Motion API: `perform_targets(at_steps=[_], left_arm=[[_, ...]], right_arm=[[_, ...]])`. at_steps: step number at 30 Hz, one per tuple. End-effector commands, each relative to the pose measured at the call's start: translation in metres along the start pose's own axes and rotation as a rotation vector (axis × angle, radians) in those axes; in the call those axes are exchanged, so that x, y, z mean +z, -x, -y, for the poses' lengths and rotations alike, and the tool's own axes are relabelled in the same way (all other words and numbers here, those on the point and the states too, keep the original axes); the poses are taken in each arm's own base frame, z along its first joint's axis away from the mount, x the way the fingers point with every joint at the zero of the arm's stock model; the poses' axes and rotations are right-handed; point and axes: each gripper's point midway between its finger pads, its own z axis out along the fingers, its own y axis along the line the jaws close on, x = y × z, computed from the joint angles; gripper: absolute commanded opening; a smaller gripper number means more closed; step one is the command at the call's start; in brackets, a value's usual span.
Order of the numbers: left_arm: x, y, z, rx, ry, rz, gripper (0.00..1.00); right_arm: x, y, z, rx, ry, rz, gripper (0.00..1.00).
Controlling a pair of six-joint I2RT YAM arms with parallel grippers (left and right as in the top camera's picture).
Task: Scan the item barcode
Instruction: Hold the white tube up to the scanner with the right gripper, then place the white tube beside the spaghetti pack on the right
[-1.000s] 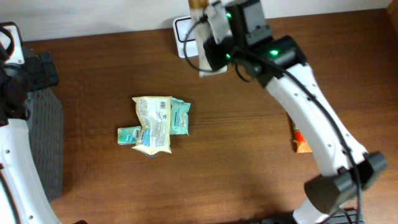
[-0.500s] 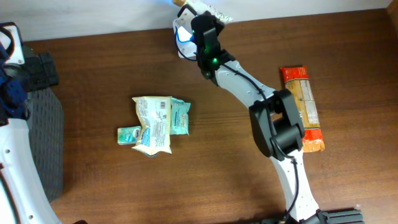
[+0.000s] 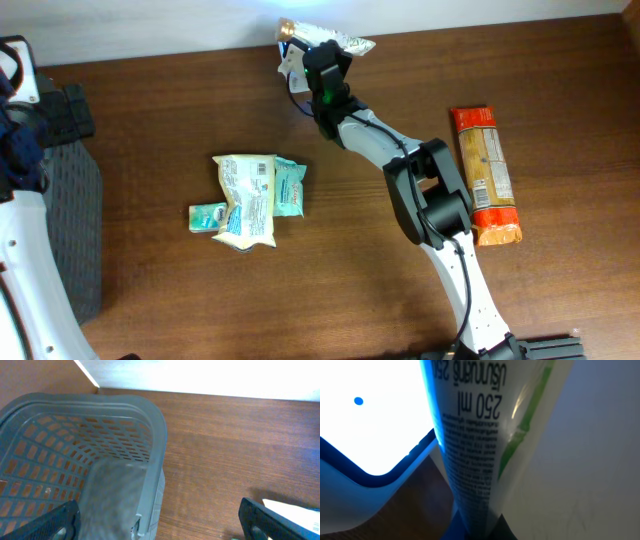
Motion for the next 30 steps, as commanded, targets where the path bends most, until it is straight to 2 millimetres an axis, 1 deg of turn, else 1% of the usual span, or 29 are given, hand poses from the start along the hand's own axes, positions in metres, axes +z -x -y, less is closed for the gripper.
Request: perform_targets(at_steps=[1, 2, 5, 6, 7, 8, 9, 10, 11, 12, 13, 14, 15, 16, 17, 18, 19, 20, 22, 23, 25, 27, 30], left_arm=[[-0.003, 0.002, -0.002, 0.012, 0.004, 0.009, 0.99], [-0.003, 0.002, -0.002, 0.012, 0.004, 0.009, 0.99], [-0.003, 0.002, -0.002, 0.012, 0.004, 0.009, 0.99], [-0.003, 0.002, -0.002, 0.012, 0.004, 0.009, 0.99], [-0.003, 0.002, -0.002, 0.012, 0.004, 0.009, 0.99], [-0.003, 0.002, -0.002, 0.012, 0.004, 0.009, 0.99], [-0.003, 0.002, -0.002, 0.012, 0.004, 0.009, 0.99], [-0.003, 0.002, -0.002, 0.012, 0.004, 0.009, 0.99], [-0.003, 0.002, -0.002, 0.012, 0.004, 0.009, 0.99], [-0.003, 0.002, -0.002, 0.012, 0.004, 0.009, 0.99], [-0.003, 0.002, -0.002, 0.012, 0.004, 0.009, 0.99], [-0.003, 0.002, -0.002, 0.012, 0.004, 0.009, 0.99], [-0.003, 0.002, -0.002, 0.012, 0.004, 0.009, 0.99], [-0.003, 0.002, -0.002, 0.012, 0.004, 0.009, 0.99], [-0.003, 0.002, -0.002, 0.012, 0.004, 0.009, 0.99], [-0.003, 0.002, -0.002, 0.012, 0.004, 0.009, 0.99], [-0.003, 0.002, -0.002, 0.012, 0.004, 0.009, 0.99], [-0.003, 0.002, -0.002, 0.012, 0.004, 0.009, 0.99], [-0.003, 0.002, -0.002, 0.012, 0.004, 0.009, 0.99], [-0.003, 0.002, -0.002, 0.012, 0.004, 0.009, 0.99], [-0.003, 0.002, -0.002, 0.012, 0.004, 0.009, 0.99], [-0.003, 0.002, -0.002, 0.012, 0.004, 0.009, 0.99], [-0.003, 0.002, -0.002, 0.012, 0.004, 0.009, 0.99]], right_arm=[[-0.014, 0.022, 0.025, 0.017, -0.065, 0.011, 0.04], [-0.015, 0.021, 0.028, 0.018, -0.070, 0.001, 0.04], [-0.029, 0.017, 0.045, -0.015, -0.018, -0.034, 0.04], [-0.036, 0.018, 0.054, 0.009, -0.002, -0.038, 0.04], [-0.049, 0.019, 0.072, 0.086, 0.016, -0.037, 0.04], [-0.057, 0.019, 0.081, 0.125, 0.031, -0.038, 0.04], [-0.072, 0.020, 0.097, 0.194, 0.054, -0.041, 0.04], [-0.086, 0.020, 0.107, 0.252, 0.084, -0.042, 0.04], [-0.105, 0.019, 0.115, 0.346, 0.148, -0.044, 0.04], [-0.124, 0.017, 0.118, 0.435, 0.225, -0.050, 0.04], [-0.137, 0.014, 0.117, 0.511, 0.277, -0.065, 0.04], [-0.156, 0.004, 0.114, 0.632, 0.360, -0.117, 0.04], [-0.177, -0.016, 0.106, 0.761, 0.434, -0.232, 0.04], [-0.192, -0.039, 0.098, 0.808, 0.470, -0.344, 0.04], [-0.211, -0.075, 0.082, 0.827, 0.511, -0.525, 0.04], [-0.221, -0.099, 0.070, 0.851, 0.526, -0.648, 0.04], [-0.230, -0.123, 0.053, 0.857, 0.560, -0.768, 0.04], [-0.241, -0.149, 0.028, 0.834, 0.629, -0.881, 0.04], [-0.250, -0.186, -0.001, 0.798, 0.661, -1.008, 0.04], [-0.254, -0.213, -0.022, 0.788, 0.668, -1.084, 0.04], [-0.257, -0.242, -0.043, 0.790, 0.670, -1.152, 0.04], [-0.254, -0.268, -0.064, 0.809, 0.652, -1.177, 0.04], [-0.245, -0.290, -0.081, 0.780, 0.670, -1.132, 0.04]])
